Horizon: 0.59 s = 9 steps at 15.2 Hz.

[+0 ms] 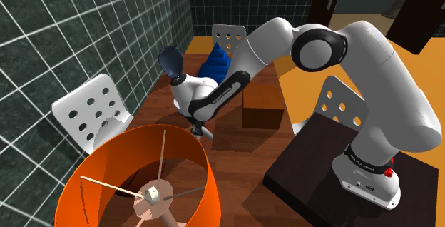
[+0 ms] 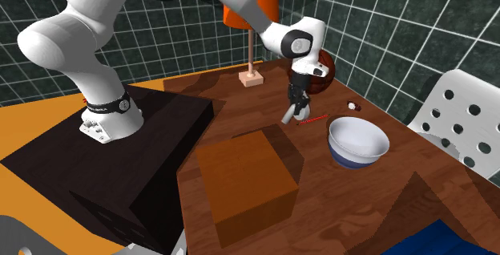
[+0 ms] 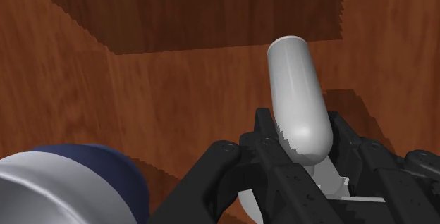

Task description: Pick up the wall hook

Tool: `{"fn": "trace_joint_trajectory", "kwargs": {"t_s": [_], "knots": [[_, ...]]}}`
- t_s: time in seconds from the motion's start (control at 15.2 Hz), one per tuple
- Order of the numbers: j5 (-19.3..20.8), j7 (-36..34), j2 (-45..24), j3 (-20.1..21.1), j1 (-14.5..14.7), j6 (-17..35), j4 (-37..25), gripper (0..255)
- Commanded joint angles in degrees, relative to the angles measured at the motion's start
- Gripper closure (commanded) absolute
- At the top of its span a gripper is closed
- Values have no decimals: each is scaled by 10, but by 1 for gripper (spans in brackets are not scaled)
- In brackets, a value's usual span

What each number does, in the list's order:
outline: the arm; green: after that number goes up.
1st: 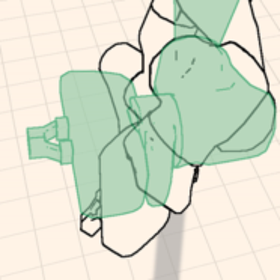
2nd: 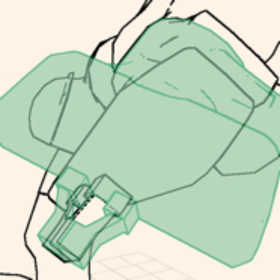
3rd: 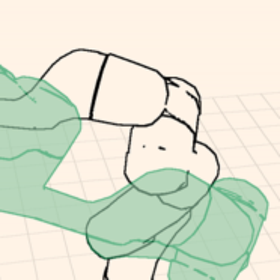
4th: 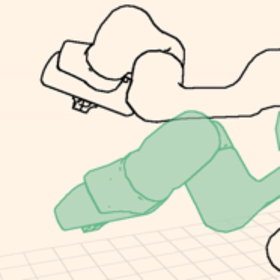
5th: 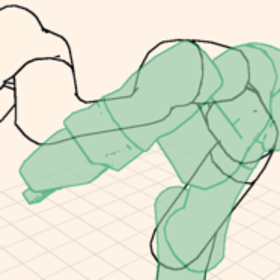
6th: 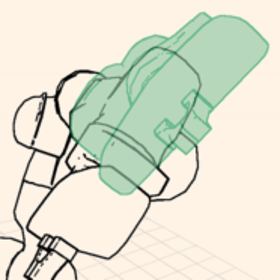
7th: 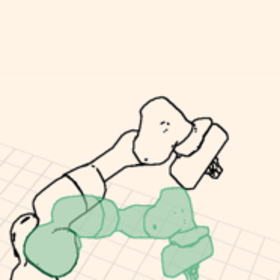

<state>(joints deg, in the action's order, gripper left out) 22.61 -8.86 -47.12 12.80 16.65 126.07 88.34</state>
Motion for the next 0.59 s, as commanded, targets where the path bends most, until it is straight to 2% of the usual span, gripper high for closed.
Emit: {"fn": "trace_joint_trajectory", "kwargs": {"t_s": [0.0,0.53], "knots": [[-3,2,11,2,-2,-8,3,255],[-11,10,44,9,-6,-34,8,255]]}}
